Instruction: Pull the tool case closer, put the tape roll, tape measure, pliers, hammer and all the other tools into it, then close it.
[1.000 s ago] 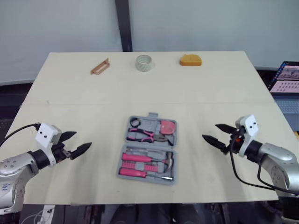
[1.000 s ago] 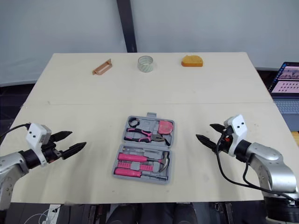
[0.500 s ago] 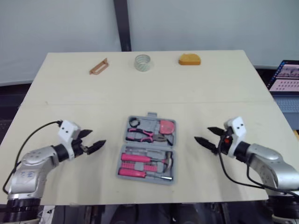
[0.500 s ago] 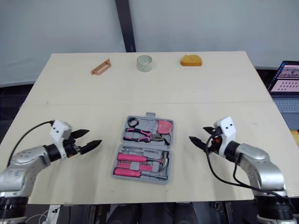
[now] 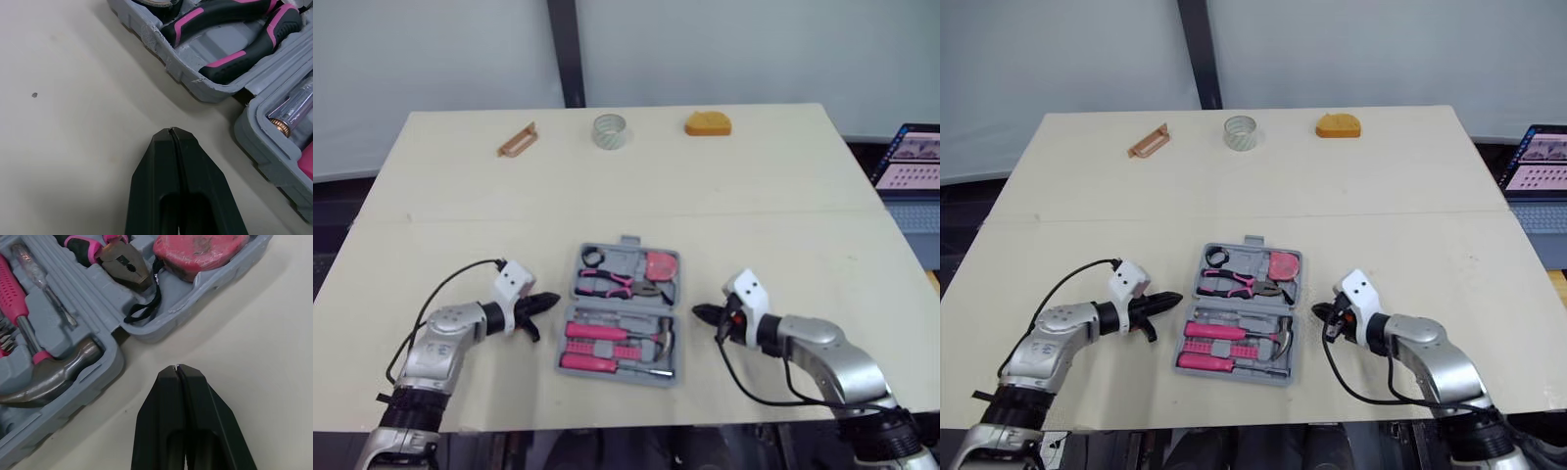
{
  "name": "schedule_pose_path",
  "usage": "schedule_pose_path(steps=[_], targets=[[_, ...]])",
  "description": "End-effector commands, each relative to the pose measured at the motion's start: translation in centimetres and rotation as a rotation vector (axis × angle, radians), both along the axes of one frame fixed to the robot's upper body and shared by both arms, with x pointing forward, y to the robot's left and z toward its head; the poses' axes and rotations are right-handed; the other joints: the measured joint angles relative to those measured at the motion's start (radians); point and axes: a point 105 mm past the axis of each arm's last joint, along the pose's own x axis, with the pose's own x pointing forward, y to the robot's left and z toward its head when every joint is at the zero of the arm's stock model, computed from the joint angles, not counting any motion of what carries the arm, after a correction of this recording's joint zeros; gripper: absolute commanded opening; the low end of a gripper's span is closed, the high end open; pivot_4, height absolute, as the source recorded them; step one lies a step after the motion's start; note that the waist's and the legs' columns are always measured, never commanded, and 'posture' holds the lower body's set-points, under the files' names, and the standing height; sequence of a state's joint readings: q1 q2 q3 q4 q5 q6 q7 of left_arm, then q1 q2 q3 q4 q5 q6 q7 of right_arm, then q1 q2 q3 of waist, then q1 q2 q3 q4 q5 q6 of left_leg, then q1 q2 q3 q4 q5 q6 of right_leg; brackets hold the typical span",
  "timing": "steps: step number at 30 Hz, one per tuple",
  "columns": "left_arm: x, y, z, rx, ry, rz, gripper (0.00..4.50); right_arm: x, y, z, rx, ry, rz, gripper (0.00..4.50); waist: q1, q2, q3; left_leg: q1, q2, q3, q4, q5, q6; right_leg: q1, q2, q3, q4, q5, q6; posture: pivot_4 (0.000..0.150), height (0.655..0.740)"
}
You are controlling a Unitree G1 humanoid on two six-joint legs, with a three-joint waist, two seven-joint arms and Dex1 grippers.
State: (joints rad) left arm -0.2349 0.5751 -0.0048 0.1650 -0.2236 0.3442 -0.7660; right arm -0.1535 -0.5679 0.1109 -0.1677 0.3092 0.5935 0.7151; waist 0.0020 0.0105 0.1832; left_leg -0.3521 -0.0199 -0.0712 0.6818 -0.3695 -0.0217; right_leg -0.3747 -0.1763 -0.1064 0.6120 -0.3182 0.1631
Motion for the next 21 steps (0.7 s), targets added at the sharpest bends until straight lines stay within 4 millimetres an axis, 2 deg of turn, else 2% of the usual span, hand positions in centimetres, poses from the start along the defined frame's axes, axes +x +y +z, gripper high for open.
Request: schedule_pose_path(steps=[1,10,16,21], targets=[[-0.5,-1.0,-0.8,0.003,0.024,-0.043,0.04,0.0,0.9,-0.2,0.021,-0.006,0.021,0.06,0.000,0.000,0.000,0.000,0.000,0.000,0.000,0.000,0.000,0.000,0.000,0.000,0.000,0.000,0.000,0.150,0.7400],[-1.1,-3.8,-0.4,-0.052,0.032,-0.113,0.04,0.2,2.2,-0.3,0.046,-0.003,0.053,0.06,-0.001,0.000,0.000,0.000,0.000,0.000,0.000,0.000,0.000,0.000,0.000,0.000,0.000,0.000,0.000,0.150,0.7400],[-1.4,-4.1,0.0,-0.056,0.035,-0.128,0.04,-0.3,2.9,-0.3,0.064,0.013,0.093,0.06,-0.001,0.000,0.000,0.000,0.000,0.000,0.000,0.000,0.000,0.000,0.000,0.000,0.000,0.000,0.000,0.150,0.7400],[-2.6,-3.7,0.0,-0.041,0.067,-0.150,0.04,-1.2,3.4,-0.2,0.066,0.037,0.148,0.06,-0.005,0.000,0.000,0.000,0.000,0.000,0.000,0.000,0.000,0.000,0.000,0.000,0.000,0.000,0.000,0.150,0.7400]])
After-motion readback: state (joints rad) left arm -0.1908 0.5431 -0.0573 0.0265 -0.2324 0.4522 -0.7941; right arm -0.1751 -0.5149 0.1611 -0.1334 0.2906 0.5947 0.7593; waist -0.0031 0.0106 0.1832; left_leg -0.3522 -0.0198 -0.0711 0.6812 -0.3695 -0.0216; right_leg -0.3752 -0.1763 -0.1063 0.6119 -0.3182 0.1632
